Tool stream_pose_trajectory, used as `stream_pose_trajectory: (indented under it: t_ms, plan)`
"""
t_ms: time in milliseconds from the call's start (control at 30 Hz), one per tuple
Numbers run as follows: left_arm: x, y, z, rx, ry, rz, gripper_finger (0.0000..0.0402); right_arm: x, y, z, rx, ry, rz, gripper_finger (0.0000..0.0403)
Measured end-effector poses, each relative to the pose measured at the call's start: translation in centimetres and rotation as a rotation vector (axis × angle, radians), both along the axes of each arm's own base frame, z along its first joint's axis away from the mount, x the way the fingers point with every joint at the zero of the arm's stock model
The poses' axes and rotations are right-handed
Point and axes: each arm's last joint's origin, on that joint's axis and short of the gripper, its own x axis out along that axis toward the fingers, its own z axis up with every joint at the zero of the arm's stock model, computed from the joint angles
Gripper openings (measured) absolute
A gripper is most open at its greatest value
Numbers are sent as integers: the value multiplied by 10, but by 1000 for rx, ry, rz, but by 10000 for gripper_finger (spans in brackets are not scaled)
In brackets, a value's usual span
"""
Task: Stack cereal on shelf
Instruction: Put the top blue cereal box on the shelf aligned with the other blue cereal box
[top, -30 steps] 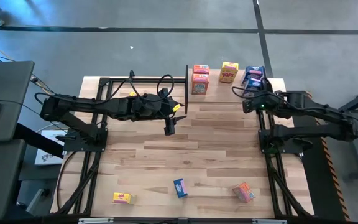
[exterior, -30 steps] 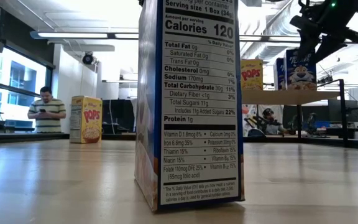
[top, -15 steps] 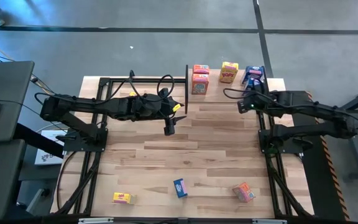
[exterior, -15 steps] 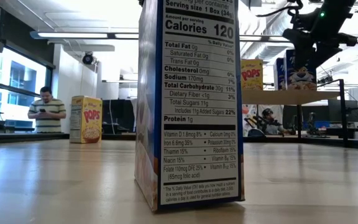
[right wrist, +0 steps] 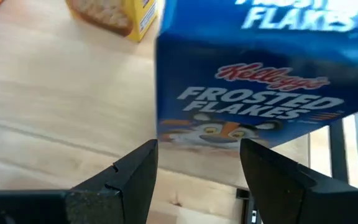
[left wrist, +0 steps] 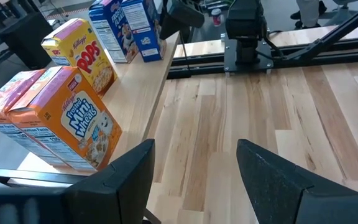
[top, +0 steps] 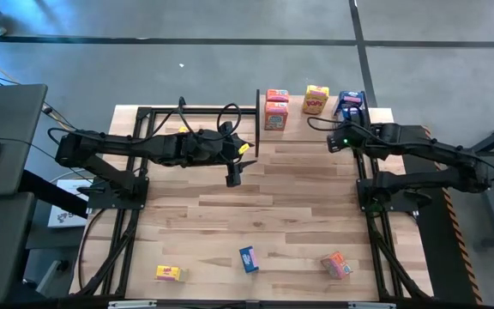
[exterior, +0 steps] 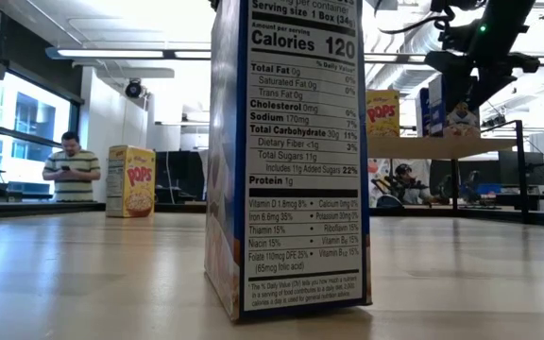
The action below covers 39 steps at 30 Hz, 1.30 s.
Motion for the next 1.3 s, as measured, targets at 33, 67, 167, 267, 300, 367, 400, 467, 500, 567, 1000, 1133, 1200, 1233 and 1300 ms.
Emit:
stream_pose_trajectory:
  t_ms: [33, 67, 167, 267, 300, 367, 400, 467, 500, 567, 1000, 1133, 1200, 1233, 1300]
  plan:
    - [0, 0, 0, 0, 0, 0, 218, 0, 0, 0, 11, -1, 8, 220]
    - [0, 0, 0, -1, 0, 0, 218, 0, 1, 0, 25, -6, 15, 220]
    - [0, 0, 0, 0, 0, 0, 218, 2, 1, -1, 56, -36, 25, 220]
    - [0, 0, 0, -1, 0, 0, 218, 4, 1, 0, 59, -61, 39, 220]
    - [0, 0, 0, -1, 0, 0, 218, 5, 1, 1, 54, -64, 46, 220]
    - [0, 0, 0, -1, 0, 0, 218, 6, 0, 1, 47, -72, 49, 220]
    - [0, 0, 0, -1, -1, 1, 218, 7, 0, 2, 43, -77, 49, 220]
    - [0, 0, 0, -1, 0, 0, 218, 7, -1, 2, 32, -80, 46, 220]
    - [0, 0, 0, -1, -1, 0, 218, 7, -1, 2, 25, -78, 42, 220]
    - [0, 0, 0, -1, 0, 0, 218, 7, -1, 2, 12, -74, 35, 220]
    - [0, 0, 0, 14, 10, -7, 218, 15, -5, -3, -3, -38, 15, 220]
    - [-1, 0, -2, 15, 25, -8, 218, 21, -7, -7, 6, -15, 15, 220]
    - [-1, 0, -2, 15, 31, -7, 218, 23, -8, -8, 6, -10, 15, 220]
    - [-1, 0, -2, 15, 33, -7, 218, 24, -8, -9, 5, -7, 14, 220]
    - [-1, 0, -3, 15, 35, -8, 218, 26, -9, -10, -4, 1, 9, 220]
